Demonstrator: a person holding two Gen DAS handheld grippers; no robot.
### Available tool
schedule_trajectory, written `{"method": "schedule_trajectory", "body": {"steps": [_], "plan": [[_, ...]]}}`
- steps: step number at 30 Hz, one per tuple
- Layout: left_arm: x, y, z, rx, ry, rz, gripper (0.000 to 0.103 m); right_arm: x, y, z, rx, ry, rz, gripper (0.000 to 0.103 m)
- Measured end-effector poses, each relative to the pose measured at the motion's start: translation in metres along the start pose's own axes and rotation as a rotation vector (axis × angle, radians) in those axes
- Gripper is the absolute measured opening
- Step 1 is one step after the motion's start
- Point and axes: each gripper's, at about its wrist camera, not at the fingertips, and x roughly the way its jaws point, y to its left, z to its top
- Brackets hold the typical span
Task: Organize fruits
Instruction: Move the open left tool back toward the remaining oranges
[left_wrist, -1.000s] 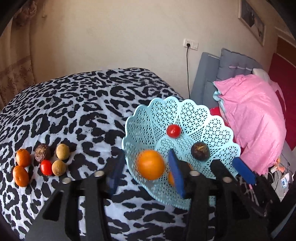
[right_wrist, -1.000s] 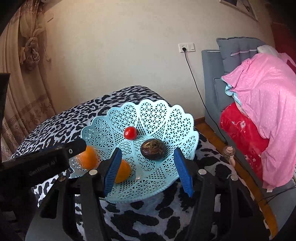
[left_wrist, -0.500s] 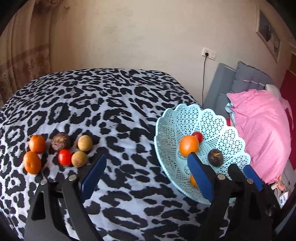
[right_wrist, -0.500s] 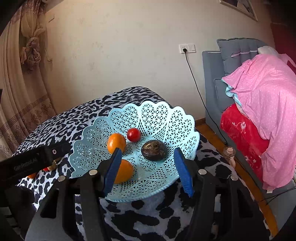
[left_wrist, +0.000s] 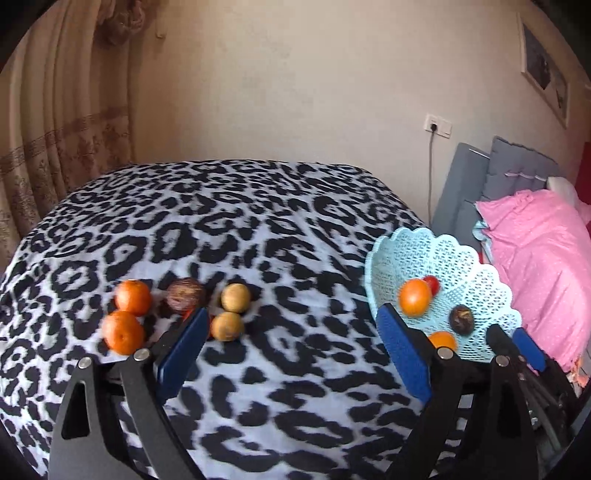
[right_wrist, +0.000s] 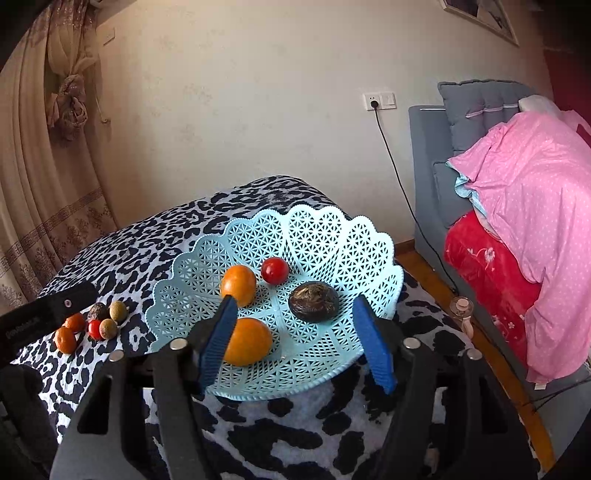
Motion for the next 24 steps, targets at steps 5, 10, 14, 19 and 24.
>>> {"method": "schedule_trajectory", "body": {"steps": [5,10,14,19,24], "plan": [[-0.004,0.024,0.003,-0.029,-0.005,0.042,0.092,-0.001,0.000,0.000,-0.004,-0.007,0.002,0.067],[-0.010,0.048,0.005,-0.056,-0.016,0.090,0.092,-0.001,0.000,0.000,-0.005,-0.007,0.001,0.067],[-0.016,0.070,0.001,-0.085,-0.028,0.137,0.092,-0.001,0.000,0.000,-0.006,-0.008,0.000,0.067],[-0.015,0.103,-0.006,-0.151,-0.026,0.181,0.091,-0.002,0.000,0.000,-0.007,-0.007,-0.001,0.067],[-0.013,0.132,-0.011,-0.214,-0.012,0.192,0.086,-0.001,0.001,0.000,-0.007,-0.008,-0.001,0.067]]}}
